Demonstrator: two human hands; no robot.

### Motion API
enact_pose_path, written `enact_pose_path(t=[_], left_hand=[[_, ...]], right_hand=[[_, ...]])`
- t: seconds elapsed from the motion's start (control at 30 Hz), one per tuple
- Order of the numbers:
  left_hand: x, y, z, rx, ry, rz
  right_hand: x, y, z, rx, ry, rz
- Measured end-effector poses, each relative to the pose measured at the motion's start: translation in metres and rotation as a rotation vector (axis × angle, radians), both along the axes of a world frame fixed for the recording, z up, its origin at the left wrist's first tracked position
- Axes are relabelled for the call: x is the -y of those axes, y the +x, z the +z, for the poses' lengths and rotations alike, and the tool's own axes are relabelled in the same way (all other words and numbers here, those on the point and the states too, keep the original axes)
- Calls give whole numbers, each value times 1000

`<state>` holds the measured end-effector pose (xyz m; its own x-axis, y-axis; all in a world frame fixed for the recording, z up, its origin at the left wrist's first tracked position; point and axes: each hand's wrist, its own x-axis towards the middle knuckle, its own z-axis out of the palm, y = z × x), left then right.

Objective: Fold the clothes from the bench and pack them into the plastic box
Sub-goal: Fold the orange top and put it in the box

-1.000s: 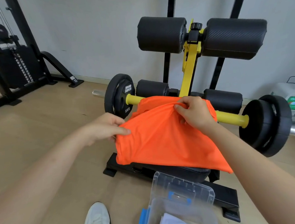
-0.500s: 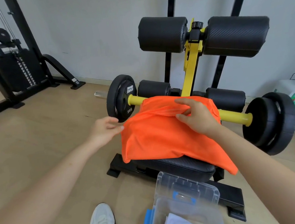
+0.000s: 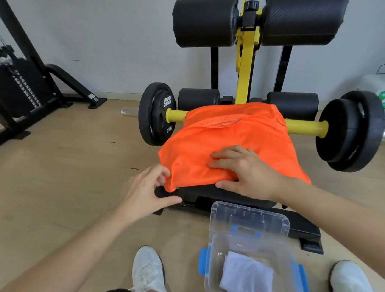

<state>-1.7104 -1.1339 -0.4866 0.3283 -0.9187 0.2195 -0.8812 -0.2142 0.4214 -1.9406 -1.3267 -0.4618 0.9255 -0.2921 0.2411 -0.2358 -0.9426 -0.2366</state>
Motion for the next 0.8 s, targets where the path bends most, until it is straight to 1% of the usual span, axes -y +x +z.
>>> enact_pose_path(t=[0.1,0.17,0.3,0.4,0.53,0.6,0.67,0.8], left_hand=[[4,1,-6,61,-27,39],[9,1,-8,74,-47,11],[12,13,0,122,2,-54],[3,36,7,173,20,-4],[-5,50,17,264,27,42],[-4,44,20,253,1,40],[2,30,24,223,-74,-18],[21,-11,28,229,-177,-236]], right_hand=[[-1,-2,-5,7,-3,0],[-1,-2,-6,4,9,4],[3,-4,-6,13,10,28],[5,-6,-7,27,34,52],[7,-15,-6,95,66,66],[8,-21,-4,112,36,67],[11,-30,-2,116,-10,57],[16,-62,-1,121,-54,-21]])
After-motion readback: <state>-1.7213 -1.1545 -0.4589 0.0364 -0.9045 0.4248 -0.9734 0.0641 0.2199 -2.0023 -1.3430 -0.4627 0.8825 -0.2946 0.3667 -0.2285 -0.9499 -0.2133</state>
